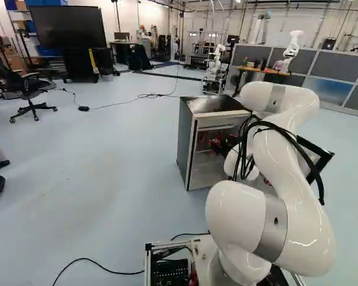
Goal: Grab a drink from the fridge
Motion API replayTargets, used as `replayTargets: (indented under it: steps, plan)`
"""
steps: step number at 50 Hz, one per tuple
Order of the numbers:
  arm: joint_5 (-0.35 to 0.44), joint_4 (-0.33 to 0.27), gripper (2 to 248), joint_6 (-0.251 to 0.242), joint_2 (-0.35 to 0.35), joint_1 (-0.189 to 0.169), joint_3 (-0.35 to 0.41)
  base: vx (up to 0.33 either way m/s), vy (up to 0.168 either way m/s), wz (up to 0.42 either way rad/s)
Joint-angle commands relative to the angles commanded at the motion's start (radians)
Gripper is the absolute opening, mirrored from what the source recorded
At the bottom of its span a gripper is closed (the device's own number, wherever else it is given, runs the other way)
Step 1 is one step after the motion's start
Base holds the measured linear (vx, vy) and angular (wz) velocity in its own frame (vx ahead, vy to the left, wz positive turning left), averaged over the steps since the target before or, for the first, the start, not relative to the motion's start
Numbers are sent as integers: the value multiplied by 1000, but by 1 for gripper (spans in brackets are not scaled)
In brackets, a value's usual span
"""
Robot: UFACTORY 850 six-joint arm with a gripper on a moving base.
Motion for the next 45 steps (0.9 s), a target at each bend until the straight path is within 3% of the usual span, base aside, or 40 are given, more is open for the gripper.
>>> replayTargets:
  steps: [30,45]
  plan:
    - [0,0,98,0,186,-48,236,0,0,0]
    - [0,0,98,0,249,-54,288,0,0,0]
